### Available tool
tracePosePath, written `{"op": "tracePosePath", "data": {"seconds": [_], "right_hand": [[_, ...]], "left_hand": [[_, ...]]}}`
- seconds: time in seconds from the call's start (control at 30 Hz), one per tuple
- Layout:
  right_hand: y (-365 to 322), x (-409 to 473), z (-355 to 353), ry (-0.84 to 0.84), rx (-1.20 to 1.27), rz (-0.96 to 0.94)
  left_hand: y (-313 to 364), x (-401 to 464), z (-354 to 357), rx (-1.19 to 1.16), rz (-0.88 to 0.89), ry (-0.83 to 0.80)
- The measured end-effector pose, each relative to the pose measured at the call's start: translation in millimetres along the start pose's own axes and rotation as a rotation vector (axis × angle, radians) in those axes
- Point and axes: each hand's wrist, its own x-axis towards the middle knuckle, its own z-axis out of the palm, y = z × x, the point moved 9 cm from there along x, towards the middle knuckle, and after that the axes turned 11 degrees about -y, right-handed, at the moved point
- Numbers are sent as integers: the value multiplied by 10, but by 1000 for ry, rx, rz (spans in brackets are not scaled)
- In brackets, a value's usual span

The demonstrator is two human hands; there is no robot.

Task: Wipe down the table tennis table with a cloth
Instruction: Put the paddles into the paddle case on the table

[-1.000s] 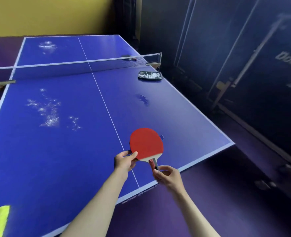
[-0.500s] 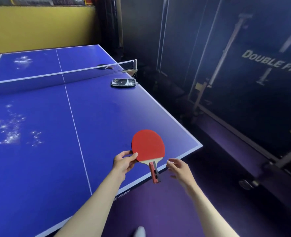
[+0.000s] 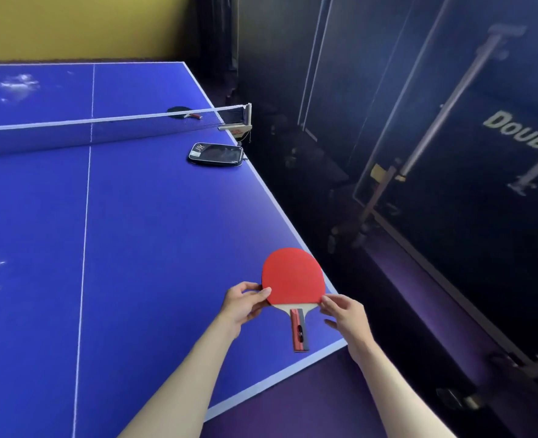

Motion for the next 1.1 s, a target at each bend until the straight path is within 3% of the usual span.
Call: {"op": "tracePosePath", "data": {"seconds": [0.3,0.67,0.83,1.1], "right_hand": [[-233,1118,-1016,-45,63,3],[-632,2444,-2258,-304,14,-17],[-1035,3166,-2295,-405,-11,-41],[-1522,4495,-1719,-488,-82,-34]], "left_hand": [[349,990,918,96,28,72],[670,1833,2105,56,68,251],[1016,2218,2220,6,133,360],[1537,3198,1643,-112,197,487]]}}
